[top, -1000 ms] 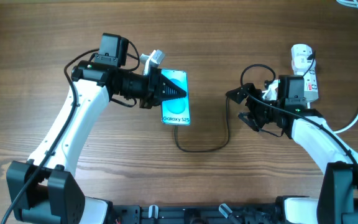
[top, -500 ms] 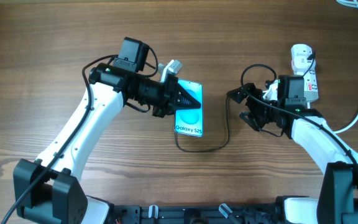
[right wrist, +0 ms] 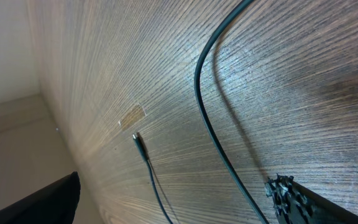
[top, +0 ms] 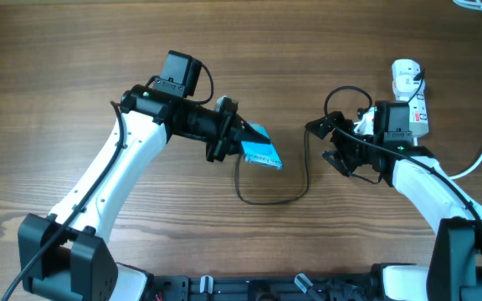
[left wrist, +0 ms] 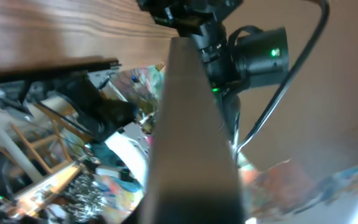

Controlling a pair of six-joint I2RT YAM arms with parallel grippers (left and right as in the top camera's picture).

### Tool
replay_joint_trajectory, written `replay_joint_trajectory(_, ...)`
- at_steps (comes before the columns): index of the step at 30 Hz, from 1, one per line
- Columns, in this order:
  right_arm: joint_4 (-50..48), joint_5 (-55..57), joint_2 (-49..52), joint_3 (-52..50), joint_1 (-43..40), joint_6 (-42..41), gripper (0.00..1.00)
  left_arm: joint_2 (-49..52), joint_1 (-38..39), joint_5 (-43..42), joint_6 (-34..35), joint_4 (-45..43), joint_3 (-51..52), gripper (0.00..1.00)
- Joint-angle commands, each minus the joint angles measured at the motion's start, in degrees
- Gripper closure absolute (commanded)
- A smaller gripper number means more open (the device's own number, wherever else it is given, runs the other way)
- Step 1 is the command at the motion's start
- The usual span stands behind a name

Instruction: Plug charger to phone and switch on socket

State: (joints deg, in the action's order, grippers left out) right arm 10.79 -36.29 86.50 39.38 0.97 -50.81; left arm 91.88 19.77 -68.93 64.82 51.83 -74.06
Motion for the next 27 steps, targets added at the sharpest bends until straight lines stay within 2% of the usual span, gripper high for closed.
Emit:
replay_joint_trajectory(1,0.2,1.0,0.2,0.0,0.1,1.1,0.01,0.2,0.0,-2.5,6.8,-0.1,-0.1,0.78)
replay_joint_trajectory(3,0.1,1.0,0.2,0.0,0.1,1.1,0.00,0.2,0.0,-3.6,6.8,-0.1,-0.1,0.82)
replay_joint_trajectory(5,0.1,1.0,0.2,0.0,0.1,1.1,0.00,0.2,0.0,-5.1,6.8,-0.1,-0.1,0.96)
replay_joint_trajectory(11,0.1,1.0,0.2,0.0,0.1,1.1,0.00,0.2,0.0,-9.9,6.8,-0.1,-0.1,0.96)
replay_joint_trajectory(27,0.1,1.0,0.2,0.0,0.1,1.1,0.00,0.2,0.0,-11.8,6.2,-0.1,-0.1,0.96)
